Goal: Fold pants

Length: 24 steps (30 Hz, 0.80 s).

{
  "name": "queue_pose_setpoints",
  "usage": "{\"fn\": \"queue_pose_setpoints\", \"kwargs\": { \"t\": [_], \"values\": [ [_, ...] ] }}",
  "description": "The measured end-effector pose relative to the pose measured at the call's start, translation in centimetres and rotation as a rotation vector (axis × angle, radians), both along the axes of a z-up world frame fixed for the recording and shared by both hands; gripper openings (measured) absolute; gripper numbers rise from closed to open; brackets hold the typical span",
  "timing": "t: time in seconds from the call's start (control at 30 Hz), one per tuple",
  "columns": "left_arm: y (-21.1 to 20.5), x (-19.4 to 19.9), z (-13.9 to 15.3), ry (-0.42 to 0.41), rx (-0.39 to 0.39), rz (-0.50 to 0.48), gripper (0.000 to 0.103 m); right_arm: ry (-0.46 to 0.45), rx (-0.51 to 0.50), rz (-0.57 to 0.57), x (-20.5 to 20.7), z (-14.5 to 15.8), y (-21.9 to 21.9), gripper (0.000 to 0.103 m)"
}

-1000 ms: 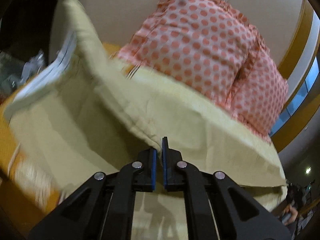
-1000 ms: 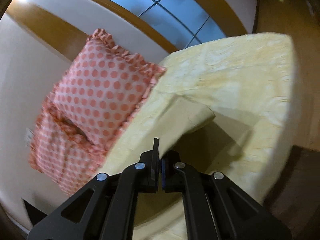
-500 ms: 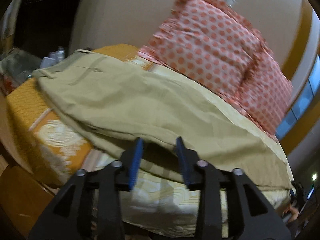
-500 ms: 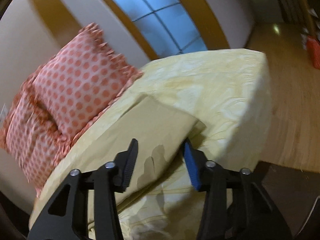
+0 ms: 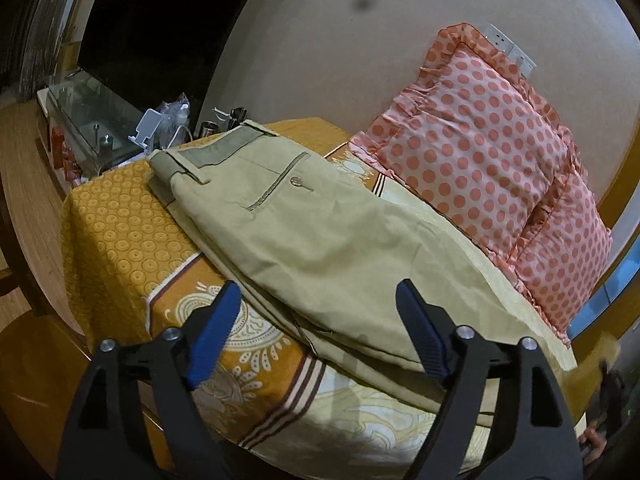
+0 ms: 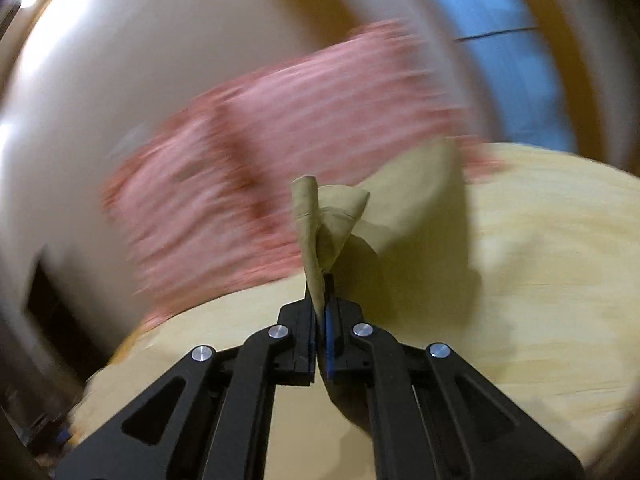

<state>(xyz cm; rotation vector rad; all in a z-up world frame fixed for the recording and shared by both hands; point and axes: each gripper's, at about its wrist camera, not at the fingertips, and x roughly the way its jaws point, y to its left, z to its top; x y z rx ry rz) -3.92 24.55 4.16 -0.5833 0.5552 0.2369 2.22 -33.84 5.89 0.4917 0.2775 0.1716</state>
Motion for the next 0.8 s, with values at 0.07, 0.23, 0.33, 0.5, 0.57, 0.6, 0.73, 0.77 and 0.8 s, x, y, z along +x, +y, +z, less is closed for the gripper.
{"fn": "queue_pose_setpoints", "kwargs": {
  "t": [0.07,0.23,0.33,0.5,0.57,0.6,0.73,0.77,0.8],
  "values": [
    [0.4,-0.1,-0.3,0.003,-0.018,0.011,0.083,0.006,-0.036,0.222,1.6,0.7,7.6,0.004],
    [1.9,-0.2,-1.2,0.012,-0.091,0.051,0.089,0.262,-0.240,0.656,3.6,-3.5,23.5,0.010],
    [2.9,0.0,-1.6,0.020,-0.120,0.081,0.089,0.303,-0.280,0.708,2.5,-4.9,25.9,0.066],
    [4.6,1.5,-2.0,0.043,-0.149,0.115,0.089,0.212,-0.191,0.660,1.1,-3.3,23.1,0.083],
    [5.2,2.3,-1.9,0.052,-0.160,0.128,0.088,0.202,-0.167,0.631,0.9,-3.0,21.8,0.083],
    [5.6,2.8,-1.9,0.059,-0.164,0.143,0.087,0.201,-0.161,0.624,1.1,-2.7,21.7,0.083],
    [7.1,4.2,-1.9,0.085,-0.186,0.192,0.073,0.195,-0.131,0.611,0.7,-3.2,20.4,0.084],
    [7.5,4.4,-2.0,0.092,-0.190,0.208,0.065,0.194,-0.125,0.610,0.7,-3.2,20.2,0.084],
    [8.1,4.7,-2.3,0.108,-0.205,0.216,0.037,0.193,-0.116,0.606,0.6,-3.3,19.8,0.084]
  ]
}}
